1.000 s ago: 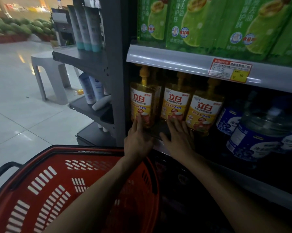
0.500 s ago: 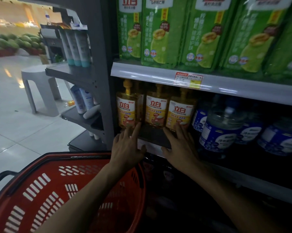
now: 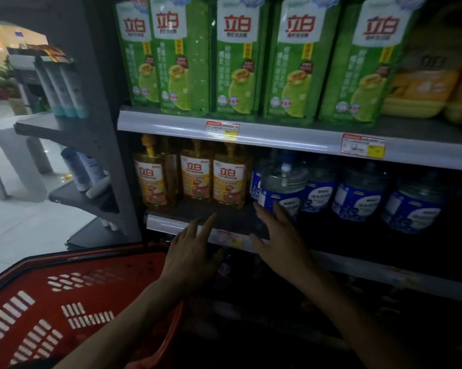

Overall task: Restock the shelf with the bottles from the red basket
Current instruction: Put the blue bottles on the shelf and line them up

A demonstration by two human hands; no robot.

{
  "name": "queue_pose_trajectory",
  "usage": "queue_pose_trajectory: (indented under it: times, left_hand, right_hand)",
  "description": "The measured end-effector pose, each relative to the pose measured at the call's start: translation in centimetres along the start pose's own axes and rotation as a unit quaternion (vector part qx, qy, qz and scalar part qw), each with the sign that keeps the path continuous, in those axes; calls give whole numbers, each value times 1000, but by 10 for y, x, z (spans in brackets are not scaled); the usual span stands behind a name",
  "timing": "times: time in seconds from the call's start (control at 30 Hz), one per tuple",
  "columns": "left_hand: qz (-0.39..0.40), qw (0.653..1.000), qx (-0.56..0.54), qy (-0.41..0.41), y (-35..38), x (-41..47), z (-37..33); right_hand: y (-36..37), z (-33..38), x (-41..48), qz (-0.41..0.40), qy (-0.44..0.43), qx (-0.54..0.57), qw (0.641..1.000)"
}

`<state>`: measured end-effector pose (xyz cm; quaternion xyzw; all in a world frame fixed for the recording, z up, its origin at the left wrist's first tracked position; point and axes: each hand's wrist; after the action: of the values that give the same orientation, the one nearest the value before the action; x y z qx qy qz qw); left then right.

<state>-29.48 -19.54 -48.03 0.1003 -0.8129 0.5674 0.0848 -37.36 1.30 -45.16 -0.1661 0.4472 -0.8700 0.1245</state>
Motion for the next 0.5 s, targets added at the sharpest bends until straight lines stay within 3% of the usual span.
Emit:
queue_pose_trajectory:
  times: [0.2, 0.33, 0.5]
  left_hand:
    - [5, 994, -109, 9, 21, 21, -22]
    - [-22, 980, -198, 17, 31, 39, -35]
    - [-56, 941, -334, -21, 39, 71, -52]
  right_hand:
    - [-21, -24, 9, -105, 50, 47, 992]
    - [-27, -37, 28, -115, 153, 121, 974]
    - [-28, -55, 46, -122, 207, 227, 944]
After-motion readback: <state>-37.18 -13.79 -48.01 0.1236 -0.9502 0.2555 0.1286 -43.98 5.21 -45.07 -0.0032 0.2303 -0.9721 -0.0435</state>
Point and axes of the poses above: each hand's wrist, its own x-axis towards the middle knuckle, its own y-axis out of the palm, z = x × y, and after that the axes turned 7 degrees about y, right-handed
